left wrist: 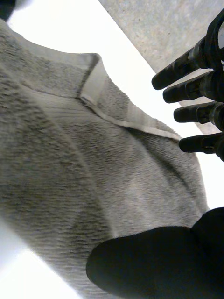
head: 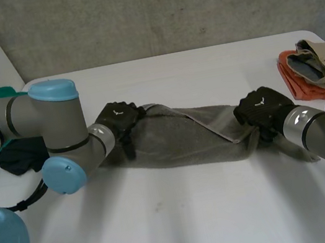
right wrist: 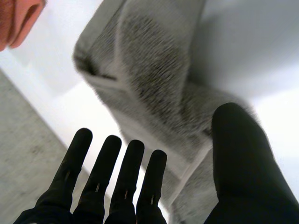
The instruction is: Fold the laundry.
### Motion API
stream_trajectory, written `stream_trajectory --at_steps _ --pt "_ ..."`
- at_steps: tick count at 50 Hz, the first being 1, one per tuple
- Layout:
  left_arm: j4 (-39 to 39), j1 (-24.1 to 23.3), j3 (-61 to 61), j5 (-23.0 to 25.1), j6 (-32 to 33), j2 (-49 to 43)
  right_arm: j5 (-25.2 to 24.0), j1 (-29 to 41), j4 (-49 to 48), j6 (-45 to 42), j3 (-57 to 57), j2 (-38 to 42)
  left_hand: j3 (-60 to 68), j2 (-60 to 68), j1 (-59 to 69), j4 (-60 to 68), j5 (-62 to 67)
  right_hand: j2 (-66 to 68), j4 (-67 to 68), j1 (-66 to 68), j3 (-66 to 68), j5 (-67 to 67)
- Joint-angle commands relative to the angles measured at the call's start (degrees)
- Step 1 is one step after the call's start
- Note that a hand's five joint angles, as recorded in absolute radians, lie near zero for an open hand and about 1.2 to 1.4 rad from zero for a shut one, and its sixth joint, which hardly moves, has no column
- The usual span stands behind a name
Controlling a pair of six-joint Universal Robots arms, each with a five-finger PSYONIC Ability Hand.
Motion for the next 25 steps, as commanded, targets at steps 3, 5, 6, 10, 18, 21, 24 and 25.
stream_trajectory --at_steps 3,5,6,10,18,21,24,25 --pt "0.72 0.14 -0.05 0.78 -2.15 0.89 2.68 -0.26 3.98 -1.27 -1.71 0.27 -1.98 -1.78 -0.86 -1.62 -2.89 -7.97 -6.94 -7.61 -7.35 -5.73" --pt "0.72 0.14 -0.31 1.22 -2.15 1.24 5.30 0.00 3.54 -1.62 -1.45 0.01 -1.98 -1.78 -0.86 -1.62 -2.89 -11.50 -10.47 -11.14 -10.88 -9.26" --pt "0.72 0.23 -0.49 1.40 -2.15 1.42 6.28 0.17 3.28 -1.62 -1.27 0.01 -1.98 -1.78 -0.86 -1.62 -2.89 -11.52 -10.49 -11.16 -10.90 -9.28" --pt "0.98 0.49 -0.75 1.66 -2.23 1.95 9.80 0.35 1.26 -1.44 -1.36 0.62 -1.98 -1.78 -0.86 -1.62 -2.89 -10.51 -9.49 -10.16 -9.89 -8.28" --pt "0.89 0.41 -0.31 1.22 -2.06 2.74 11.12 0.79 -2.52 -2.06 -3.38 5.98 -1.98 -1.78 -0.86 -1.62 -2.89 17.34 18.36 17.69 17.96 19.57" --pt "1.07 0.23 0.12 0.52 -1.88 3.18 12.09 0.88 -3.49 -2.06 -4.69 6.43 -1.98 -1.78 -0.86 -1.62 -2.89 42.67 43.69 43.02 43.28 44.90" --pt "1.07 0.05 1.35 -0.44 -1.79 3.27 12.53 1.58 -3.93 -1.53 -4.00 4.24 -1.98 -1.78 -0.86 -1.62 -2.89 42.67 43.69 43.03 43.29 44.90" --pt "1.07 -0.03 1.88 -0.71 -1.79 3.18 12.27 2.02 -4.10 -1.18 -3.65 3.18 -1.98 -1.78 -0.86 -1.62 -2.89 42.67 43.69 43.03 43.29 44.90"
